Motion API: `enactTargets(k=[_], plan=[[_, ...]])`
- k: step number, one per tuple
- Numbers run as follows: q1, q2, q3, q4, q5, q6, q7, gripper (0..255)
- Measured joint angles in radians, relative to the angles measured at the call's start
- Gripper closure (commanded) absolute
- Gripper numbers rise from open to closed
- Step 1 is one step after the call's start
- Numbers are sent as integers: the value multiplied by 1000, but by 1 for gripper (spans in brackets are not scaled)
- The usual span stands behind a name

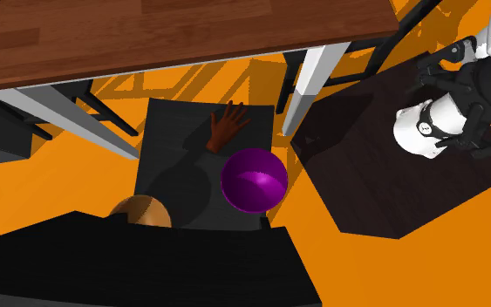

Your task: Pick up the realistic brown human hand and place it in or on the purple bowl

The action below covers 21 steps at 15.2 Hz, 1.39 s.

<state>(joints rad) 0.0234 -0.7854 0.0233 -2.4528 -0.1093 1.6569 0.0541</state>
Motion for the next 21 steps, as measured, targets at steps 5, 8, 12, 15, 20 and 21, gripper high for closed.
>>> enactTargets(k=[5,8,12,15,20,21], plan=[[-9,38,-61,-46,-38,99,-80,0],[-17,95,-119,-72,-69,198,-157,0],[-23,181,-195,-98,-102,332,-259,0],[-23,269,-253,-95,-116,434,-340,0],[-7,476,-353,-44,-96,614,-495,0],[-2,512,-367,-32,-84,642,-525,0]])
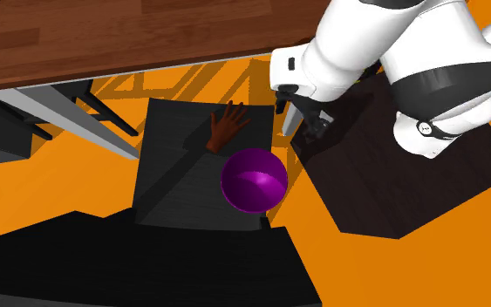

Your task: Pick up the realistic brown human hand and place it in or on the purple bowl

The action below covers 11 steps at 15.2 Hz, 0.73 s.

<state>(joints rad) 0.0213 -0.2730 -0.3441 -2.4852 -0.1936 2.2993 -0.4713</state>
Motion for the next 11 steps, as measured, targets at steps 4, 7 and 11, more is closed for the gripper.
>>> enactTargets(k=[4,7,11], plan=[[18,173,-58,73,84,109,-153,0],[17,300,-79,137,179,170,-286,0],[-14,474,-58,251,320,217,-457,0]])
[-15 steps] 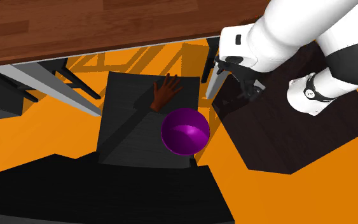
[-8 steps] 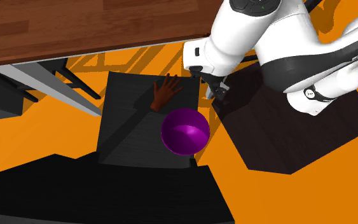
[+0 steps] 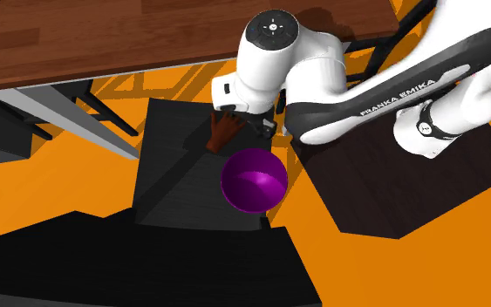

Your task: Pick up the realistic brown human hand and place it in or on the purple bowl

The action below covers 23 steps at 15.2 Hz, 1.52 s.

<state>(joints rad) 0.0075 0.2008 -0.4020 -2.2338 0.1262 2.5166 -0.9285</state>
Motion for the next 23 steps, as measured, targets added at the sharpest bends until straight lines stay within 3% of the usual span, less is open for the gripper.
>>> enactTargets(k=[4,8,16,22,23], plan=[[-69,173,55,143,115,21,-151,0],[-134,321,110,290,176,18,-249,0],[-163,423,147,342,213,68,-284,0],[-165,433,150,348,216,73,-285,0],[-165,433,150,348,216,73,-285,255]])
